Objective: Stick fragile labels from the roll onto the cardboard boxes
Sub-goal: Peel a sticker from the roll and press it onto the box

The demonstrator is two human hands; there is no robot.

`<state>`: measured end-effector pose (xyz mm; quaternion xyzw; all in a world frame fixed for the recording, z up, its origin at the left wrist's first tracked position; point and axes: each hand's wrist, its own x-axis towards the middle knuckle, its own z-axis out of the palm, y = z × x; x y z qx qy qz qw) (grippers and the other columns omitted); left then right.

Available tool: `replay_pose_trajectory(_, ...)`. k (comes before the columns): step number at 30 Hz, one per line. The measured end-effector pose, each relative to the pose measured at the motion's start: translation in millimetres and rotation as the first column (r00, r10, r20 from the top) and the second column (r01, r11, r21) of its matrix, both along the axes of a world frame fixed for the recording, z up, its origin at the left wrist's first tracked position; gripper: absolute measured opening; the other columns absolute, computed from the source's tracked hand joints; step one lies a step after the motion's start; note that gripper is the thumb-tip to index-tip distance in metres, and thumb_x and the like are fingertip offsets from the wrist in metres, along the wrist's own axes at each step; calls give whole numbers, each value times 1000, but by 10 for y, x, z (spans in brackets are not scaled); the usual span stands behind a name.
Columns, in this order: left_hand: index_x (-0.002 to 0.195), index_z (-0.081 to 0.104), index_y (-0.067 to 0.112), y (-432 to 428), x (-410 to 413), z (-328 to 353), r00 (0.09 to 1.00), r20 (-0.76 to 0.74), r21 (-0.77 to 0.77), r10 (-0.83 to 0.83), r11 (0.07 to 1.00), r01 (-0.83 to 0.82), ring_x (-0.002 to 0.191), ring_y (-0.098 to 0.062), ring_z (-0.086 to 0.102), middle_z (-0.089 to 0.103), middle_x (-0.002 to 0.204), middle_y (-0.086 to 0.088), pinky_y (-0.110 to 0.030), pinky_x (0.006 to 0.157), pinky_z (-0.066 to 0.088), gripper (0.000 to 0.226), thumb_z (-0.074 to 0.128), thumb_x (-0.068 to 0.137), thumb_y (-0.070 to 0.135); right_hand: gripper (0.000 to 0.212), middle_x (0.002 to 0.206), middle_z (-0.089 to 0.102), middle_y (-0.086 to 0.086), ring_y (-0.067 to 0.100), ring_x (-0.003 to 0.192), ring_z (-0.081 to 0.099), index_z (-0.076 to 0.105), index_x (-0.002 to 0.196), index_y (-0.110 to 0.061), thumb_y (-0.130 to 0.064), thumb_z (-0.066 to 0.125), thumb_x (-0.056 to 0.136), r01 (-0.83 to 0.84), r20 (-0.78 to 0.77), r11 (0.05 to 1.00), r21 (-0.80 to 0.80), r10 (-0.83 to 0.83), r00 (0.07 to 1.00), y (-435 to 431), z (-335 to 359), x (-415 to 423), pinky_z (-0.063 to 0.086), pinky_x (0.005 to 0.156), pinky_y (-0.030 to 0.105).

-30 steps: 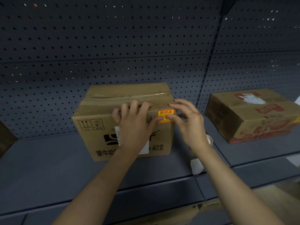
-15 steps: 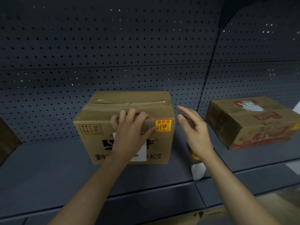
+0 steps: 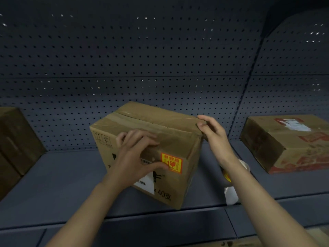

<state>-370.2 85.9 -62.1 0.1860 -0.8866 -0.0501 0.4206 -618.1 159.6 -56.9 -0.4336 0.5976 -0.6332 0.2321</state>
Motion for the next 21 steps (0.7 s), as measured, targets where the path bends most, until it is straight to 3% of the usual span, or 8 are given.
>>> replay_pose_trajectory(5, 117, 62, 26, 2, 175, -21, 999, 39, 11, -1, 1000, 0, 140, -17, 36, 55, 133, 12, -35, 113, 15, 58, 65, 75, 66, 24, 116, 67, -12, 7, 113, 61, 64, 117, -33, -41, 58, 96, 85, -70, 996, -25, -86, 994, 197, -57, 150, 50, 101, 36)
replay_pose_trajectory(8, 122, 61, 30, 16, 362, -54, 999, 31, 26, 32, 999, -33, 144, -22, 29, 48, 142, 10, -40, 115, 16, 56, 63, 78, 64, 37, 114, 64, -17, 2, 110, 59, 61, 118, -37, -60, 52, 90, 130, -153, 991, -45, -135, 979, 383, -89, 344, 48, 93, 26)
replay_pose_trajectory(11, 130, 57, 36, 2, 580, -88, 999, 32, 114, 38, 993, -41, 141, -22, 30, 43, 145, 10, -43, 116, 22, 56, 65, 79, 58, 40, 114, 62, -14, 4, 108, 57, 58, 117, -37, -64, 44, 91, 215, -293, 972, -94, -233, 927, 523, -181, 528, 45, 84, 20)
replay_pose_trajectory(15, 134, 49, 51, -43, 858, -85, 998, 10, 318, 57, 946, -57, 139, -8, 29, 34, 148, 21, -16, 114, 21, 60, 69, 78, 46, 41, 108, 62, -8, 8, 103, 58, 62, 115, -26, -55, 41, 95, 217, -363, 959, -183, -271, 891, 556, -270, 670, 48, 84, 31)
replay_pose_trajectory(18, 137, 47, 54, 1, 1004, -51, 995, -88, 518, 38, 855, 13, 143, -2, 30, 32, 151, 26, -24, 113, 30, 62, 66, 81, 35, 53, 114, 66, -6, 11, 111, 60, 65, 117, -24, -63, 36, 95, 144, -267, 971, -191, -192, 944, 509, -210, 683, 47, 94, 34)
replay_pose_trajectory(21, 141, 42, 51, 138, 1013, -20, 971, -240, 667, 6, 728, 160, 142, 4, 31, 39, 148, 31, -15, 110, 34, 56, 61, 89, 43, 61, 130, 63, -10, 4, 121, 57, 63, 128, -35, -72, 36, 87, 26, -59, 998, -64, -29, 998, 370, -69, 638, 43, 104, 30)
